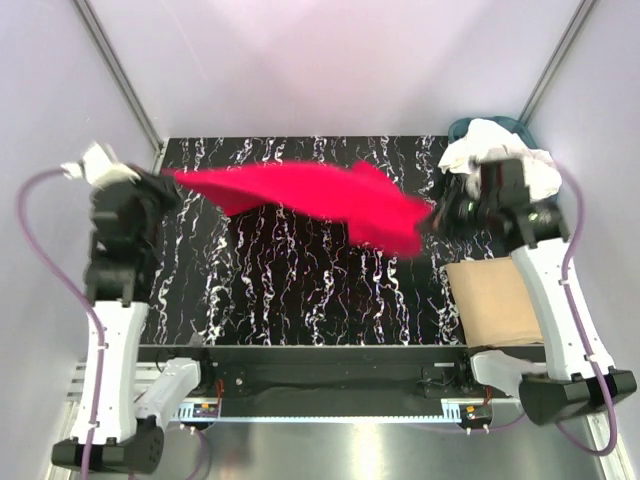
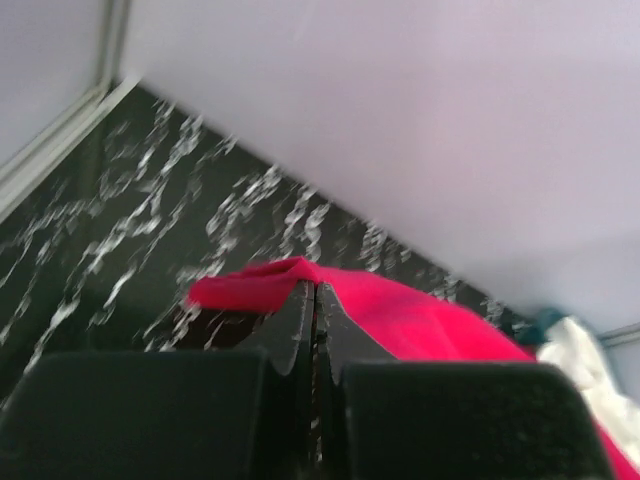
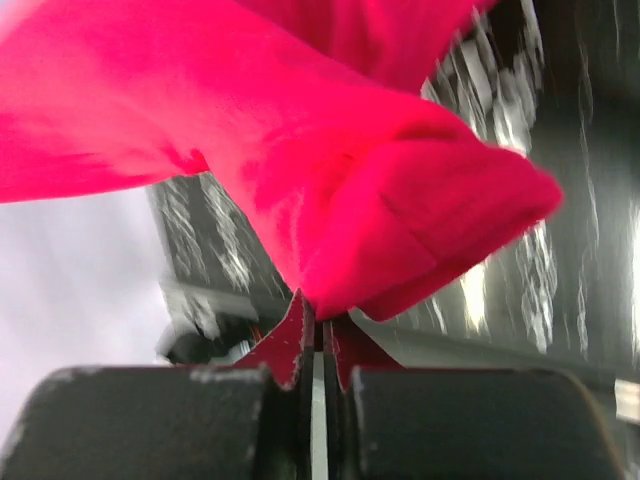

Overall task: Fold and stack the t-shirts
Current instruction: Flatten the tshirt out

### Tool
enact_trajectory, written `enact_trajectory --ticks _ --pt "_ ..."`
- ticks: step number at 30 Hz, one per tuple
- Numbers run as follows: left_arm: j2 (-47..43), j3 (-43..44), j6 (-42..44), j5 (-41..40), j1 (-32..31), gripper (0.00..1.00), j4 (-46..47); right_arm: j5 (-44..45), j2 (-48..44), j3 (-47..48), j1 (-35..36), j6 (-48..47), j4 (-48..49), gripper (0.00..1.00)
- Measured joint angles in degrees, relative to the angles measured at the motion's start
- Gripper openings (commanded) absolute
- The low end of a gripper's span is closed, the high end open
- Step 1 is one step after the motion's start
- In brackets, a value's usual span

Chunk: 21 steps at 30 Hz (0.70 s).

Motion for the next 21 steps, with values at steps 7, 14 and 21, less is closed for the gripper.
enact_trajectory --ticks 7,14,21 --pt "-5.79 -33.75 -8.13 -0.92 -0.24 0.01 -6.36 -4.85 -3.93 -35.15 -0.15 3.37 1.66 0.00" --pt "-0.55 -39.82 -15.85 -1.57 0.61 0.02 -14.45 -4.63 2.80 -37.24 -0.15 0.09 6.21 0.00" --pt "11.56 -34.56 -13.46 -1.22 2.54 0.02 -12.50 -3.58 9.84 -37.38 -0.20 -2.60 9.33 0.00"
